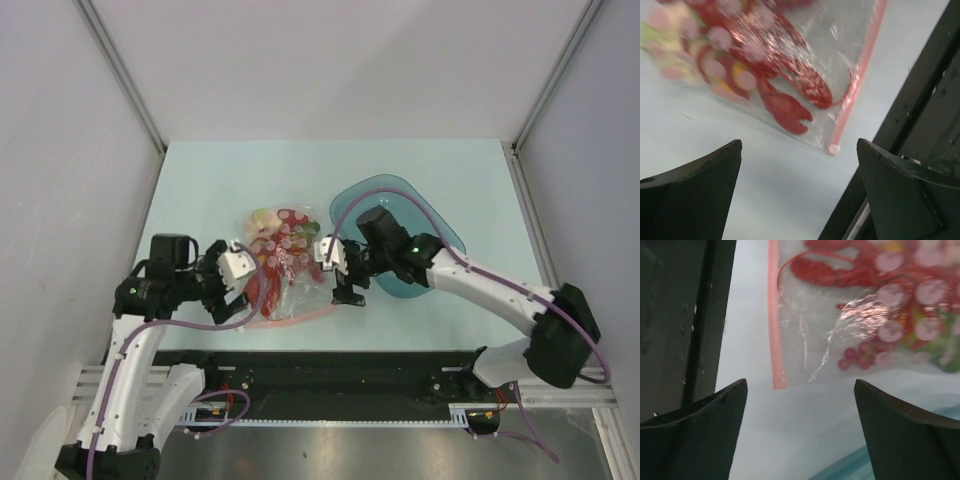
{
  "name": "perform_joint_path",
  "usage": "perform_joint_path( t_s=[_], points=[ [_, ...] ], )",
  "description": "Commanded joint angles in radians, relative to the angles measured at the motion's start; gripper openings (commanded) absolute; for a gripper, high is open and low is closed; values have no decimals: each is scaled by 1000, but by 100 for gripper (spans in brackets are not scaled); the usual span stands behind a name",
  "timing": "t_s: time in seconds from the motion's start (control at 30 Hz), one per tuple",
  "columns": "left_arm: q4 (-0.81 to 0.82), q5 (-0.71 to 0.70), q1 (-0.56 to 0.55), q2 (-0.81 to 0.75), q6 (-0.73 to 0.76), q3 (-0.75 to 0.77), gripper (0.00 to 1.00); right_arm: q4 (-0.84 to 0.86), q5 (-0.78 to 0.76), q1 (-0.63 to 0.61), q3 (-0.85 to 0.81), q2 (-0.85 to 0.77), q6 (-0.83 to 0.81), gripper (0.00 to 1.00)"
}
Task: Place the food in the zip-top bag and seal the zipper
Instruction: Place the zipper food storage bag at the center of the board, then reset both arms
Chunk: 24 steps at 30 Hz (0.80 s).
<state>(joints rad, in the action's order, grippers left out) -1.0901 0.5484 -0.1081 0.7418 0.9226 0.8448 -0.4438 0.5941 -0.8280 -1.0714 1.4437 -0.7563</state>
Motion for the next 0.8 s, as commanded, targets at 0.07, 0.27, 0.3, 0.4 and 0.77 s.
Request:
perform_joint_path(
  t_s=[0.07,0.27,0.3,0.4,0.77],
  points=[
    [108,101,5,134,-408,301,100,160,-92,64,-42,-224,344,100],
    [156,-11,38,428,-723,600,100,194,-128,347,-186,-200,537,100],
    [165,-31,57,459,-758,632,100,191,-123,386,-205,-177,575,100],
    [171,-31,134,574,-800,735,100,182,-103,550,-249,-141,653,100],
    [289,-162,205,642,-821,625,100,37,-114,855,-269,-43,661,100]
  ],
)
